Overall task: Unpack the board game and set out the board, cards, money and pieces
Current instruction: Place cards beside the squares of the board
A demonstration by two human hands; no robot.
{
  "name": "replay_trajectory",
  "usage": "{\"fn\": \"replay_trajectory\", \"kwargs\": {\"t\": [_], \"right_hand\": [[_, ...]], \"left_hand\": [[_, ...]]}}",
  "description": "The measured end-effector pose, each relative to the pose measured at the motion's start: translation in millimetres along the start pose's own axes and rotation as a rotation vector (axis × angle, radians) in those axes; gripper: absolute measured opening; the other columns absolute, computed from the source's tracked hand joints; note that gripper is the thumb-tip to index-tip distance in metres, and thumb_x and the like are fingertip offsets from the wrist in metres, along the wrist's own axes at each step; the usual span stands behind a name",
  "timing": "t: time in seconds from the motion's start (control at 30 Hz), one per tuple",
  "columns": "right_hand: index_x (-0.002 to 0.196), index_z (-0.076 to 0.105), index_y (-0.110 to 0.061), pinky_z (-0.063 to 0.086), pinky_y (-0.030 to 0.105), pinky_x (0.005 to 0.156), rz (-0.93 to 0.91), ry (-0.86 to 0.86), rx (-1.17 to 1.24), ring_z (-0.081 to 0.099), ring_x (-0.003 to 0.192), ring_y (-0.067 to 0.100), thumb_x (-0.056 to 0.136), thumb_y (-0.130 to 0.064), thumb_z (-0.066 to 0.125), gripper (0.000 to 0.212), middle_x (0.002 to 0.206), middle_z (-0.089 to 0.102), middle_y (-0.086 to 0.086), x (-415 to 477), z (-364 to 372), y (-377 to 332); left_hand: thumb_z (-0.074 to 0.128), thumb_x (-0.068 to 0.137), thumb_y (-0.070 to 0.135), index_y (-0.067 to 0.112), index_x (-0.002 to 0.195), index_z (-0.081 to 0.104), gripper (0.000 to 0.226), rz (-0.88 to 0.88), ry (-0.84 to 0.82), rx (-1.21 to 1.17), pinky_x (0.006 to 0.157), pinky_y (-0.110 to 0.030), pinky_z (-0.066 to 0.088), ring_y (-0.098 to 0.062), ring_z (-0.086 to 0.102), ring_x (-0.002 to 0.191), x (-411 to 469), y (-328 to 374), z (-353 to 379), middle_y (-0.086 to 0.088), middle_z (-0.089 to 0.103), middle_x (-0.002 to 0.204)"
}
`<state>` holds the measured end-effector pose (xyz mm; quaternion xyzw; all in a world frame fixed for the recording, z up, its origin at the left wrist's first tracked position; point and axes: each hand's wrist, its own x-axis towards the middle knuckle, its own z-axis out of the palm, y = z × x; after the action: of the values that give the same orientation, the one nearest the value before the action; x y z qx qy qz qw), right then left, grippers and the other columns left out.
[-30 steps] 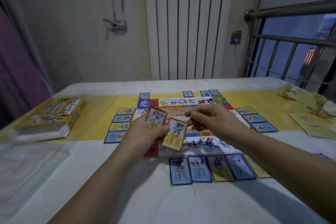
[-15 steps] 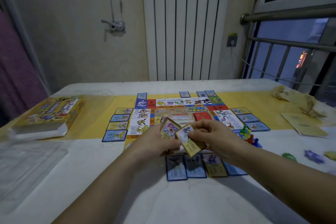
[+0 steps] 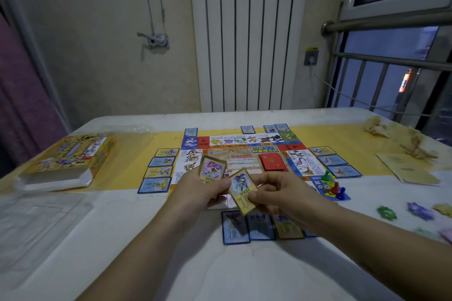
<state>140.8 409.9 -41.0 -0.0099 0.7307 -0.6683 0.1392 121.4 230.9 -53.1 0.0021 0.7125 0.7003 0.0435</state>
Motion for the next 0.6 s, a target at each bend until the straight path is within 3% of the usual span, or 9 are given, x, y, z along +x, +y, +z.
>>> {"fn": "replay_trajectory", "kwargs": {"t": [0.13,0.23,0.3,0.43,0.6], "right_hand": [[0.098,0.061,-0.005,0.057,0.029,0.072,-0.033,0.002,0.002,0.068,0.077,0.02,0.084,-0.001,0.066,0.015,0.083,0.072,0.013,0.0,11.7,3.9],[0.09,0.06,-0.008,0.056,0.022,0.062,-0.027,0.0,0.013,0.066,0.07,0.018,0.084,0.0,0.065,0.011,0.081,0.07,0.014,-3.3,23.4,4.4],[0.09,0.06,-0.008,0.057,0.025,0.068,-0.009,-0.024,0.026,0.066,0.072,0.018,0.084,0.001,0.064,0.012,0.083,0.071,0.015,-4.2,30.4,7.1],[0.096,0.059,-0.005,0.056,0.036,0.083,0.013,-0.086,0.034,0.067,0.08,0.022,0.084,0.001,0.064,0.014,0.091,0.072,0.017,-6.5,45.9,11.4],[0.092,0.06,-0.004,0.051,0.021,0.059,0.056,-0.141,0.102,0.063,0.06,0.012,0.085,0.004,0.062,0.011,0.073,0.07,0.007,-15.1,65.2,15.8]], "left_hand": [[0.07,0.082,0.006,0.009,0.097,0.062,0.018,0.002,0.029,-0.004,0.064,-0.031,0.055,-0.014,0.065,0.061,-2.9,-1.0,-12.8,-0.004,0.072,0.077],[0.069,0.082,0.004,0.007,0.1,0.063,0.02,0.002,0.042,-0.018,0.076,-0.042,0.058,-0.029,0.07,0.082,-7.6,-1.7,-23.2,-0.01,0.074,0.089],[0.069,0.082,0.003,0.006,0.102,0.061,0.022,-0.002,0.051,-0.019,0.082,-0.048,0.056,-0.033,0.069,0.09,-12.7,-2.1,-29.7,-0.014,0.072,0.096],[0.067,0.083,0.002,0.008,0.1,0.062,0.019,-0.008,0.08,-0.044,0.073,-0.034,0.059,-0.023,0.07,0.082,-23.0,-6.7,-41.7,-0.011,0.073,0.092],[0.069,0.081,0.003,0.009,0.097,0.063,0.018,-0.038,0.104,-0.073,0.077,-0.037,0.055,-0.028,0.067,0.089,-34.7,-15.3,-57.2,-0.014,0.072,0.095]]}}
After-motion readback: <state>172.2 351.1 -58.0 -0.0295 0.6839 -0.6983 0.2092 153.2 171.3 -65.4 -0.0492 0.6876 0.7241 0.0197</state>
